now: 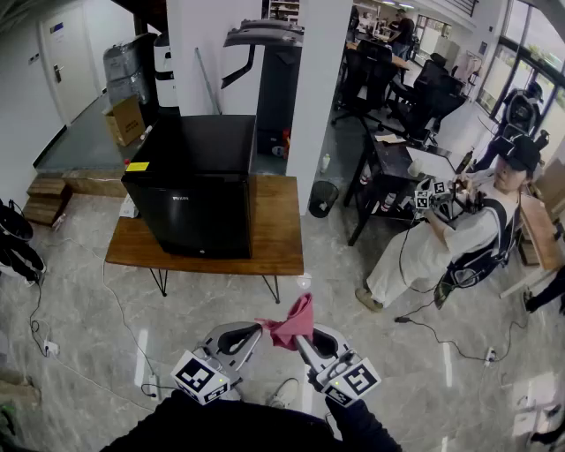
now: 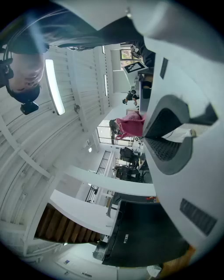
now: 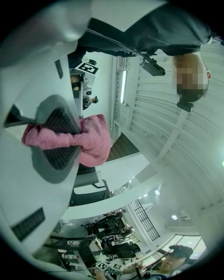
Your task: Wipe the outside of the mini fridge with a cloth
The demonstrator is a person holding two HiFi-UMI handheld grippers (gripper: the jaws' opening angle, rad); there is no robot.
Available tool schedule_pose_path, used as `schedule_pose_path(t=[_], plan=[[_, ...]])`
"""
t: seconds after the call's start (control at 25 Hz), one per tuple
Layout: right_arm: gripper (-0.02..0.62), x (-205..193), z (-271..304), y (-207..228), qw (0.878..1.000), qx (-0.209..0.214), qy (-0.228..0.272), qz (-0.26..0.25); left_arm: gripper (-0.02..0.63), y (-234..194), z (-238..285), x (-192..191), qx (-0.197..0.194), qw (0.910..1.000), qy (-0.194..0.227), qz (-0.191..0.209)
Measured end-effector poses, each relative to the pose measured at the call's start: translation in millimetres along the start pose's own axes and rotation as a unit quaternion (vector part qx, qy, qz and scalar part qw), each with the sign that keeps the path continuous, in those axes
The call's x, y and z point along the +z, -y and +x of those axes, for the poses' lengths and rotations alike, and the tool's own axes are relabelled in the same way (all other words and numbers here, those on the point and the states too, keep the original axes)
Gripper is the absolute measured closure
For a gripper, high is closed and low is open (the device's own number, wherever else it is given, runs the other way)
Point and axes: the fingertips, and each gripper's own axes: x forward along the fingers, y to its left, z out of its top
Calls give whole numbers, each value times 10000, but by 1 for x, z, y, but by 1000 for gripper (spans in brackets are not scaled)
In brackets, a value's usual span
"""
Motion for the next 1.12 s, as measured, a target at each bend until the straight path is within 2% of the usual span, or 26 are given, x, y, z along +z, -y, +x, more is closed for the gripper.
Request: schedule_pose_path(t=[0.24, 0.48, 0.6, 0.84, 1.12], plan=[[531, 7, -21, 22, 9999, 129, -29, 70, 600, 20, 26, -2, 125, 9999, -17, -44], [531, 19, -38, 48, 9994, 266, 35, 199, 600, 30, 50, 0, 409, 9991, 73, -114], [531, 25, -40, 61, 9994, 331, 21, 81, 600, 29, 62, 3, 572, 9983, 126, -71], [529, 30, -26, 85, 9992, 403, 59, -40, 600, 9, 84, 8, 762, 9970, 129, 62], [529, 28, 12, 131, 9994, 331, 6, -140, 600, -40, 122, 9, 864, 9960, 225, -11]])
